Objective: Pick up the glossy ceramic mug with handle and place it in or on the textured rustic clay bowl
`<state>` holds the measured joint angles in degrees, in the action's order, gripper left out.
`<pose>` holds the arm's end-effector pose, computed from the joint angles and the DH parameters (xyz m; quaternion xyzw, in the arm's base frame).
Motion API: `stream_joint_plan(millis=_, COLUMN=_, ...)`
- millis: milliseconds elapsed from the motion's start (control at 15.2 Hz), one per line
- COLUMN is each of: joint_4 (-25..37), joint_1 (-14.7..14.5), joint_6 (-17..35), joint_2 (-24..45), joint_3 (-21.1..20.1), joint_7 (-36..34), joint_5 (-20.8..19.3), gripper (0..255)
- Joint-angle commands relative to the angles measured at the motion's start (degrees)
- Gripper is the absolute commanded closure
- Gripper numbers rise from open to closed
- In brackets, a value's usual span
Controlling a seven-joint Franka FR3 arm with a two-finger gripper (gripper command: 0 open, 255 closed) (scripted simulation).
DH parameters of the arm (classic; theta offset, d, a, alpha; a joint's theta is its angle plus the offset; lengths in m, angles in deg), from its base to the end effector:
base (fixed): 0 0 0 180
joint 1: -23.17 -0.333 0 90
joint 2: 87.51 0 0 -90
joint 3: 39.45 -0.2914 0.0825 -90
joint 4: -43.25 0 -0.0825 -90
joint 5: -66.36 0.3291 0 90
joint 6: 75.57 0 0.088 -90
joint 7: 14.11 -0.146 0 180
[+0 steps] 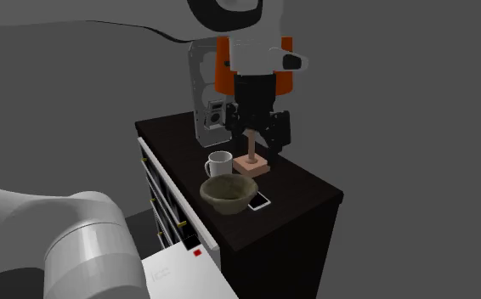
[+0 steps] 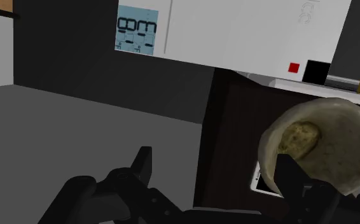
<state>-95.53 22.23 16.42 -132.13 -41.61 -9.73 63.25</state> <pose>0.2706 0.0086 0.5078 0.9971 0.0610 -0.0198 0.0400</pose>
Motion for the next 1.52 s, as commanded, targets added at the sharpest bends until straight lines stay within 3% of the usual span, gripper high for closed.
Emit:
stream_joint_plan(millis=0, joint_4=0.0, joint_1=0.0, joint_6=0.0, joint_2=0.0, joint_3=0.0, joint_7=0.0, joint_5=0.0, gripper=0)
stream_joint_plan(millis=858, joint_4=-2.6, joint_1=-5.3, joint_6=17.8, joint_2=14.3, joint_3=-10.9, joint_7=-12.6, joint_5=9.7, gripper=0)
stream_joint_plan(millis=1452, joint_4=2.7, joint_1=-7.5, joint_6=29.7, joint_2=29.8, joint_3=-18.4, joint_7=-21.2, joint_5=11.6, gripper=0)
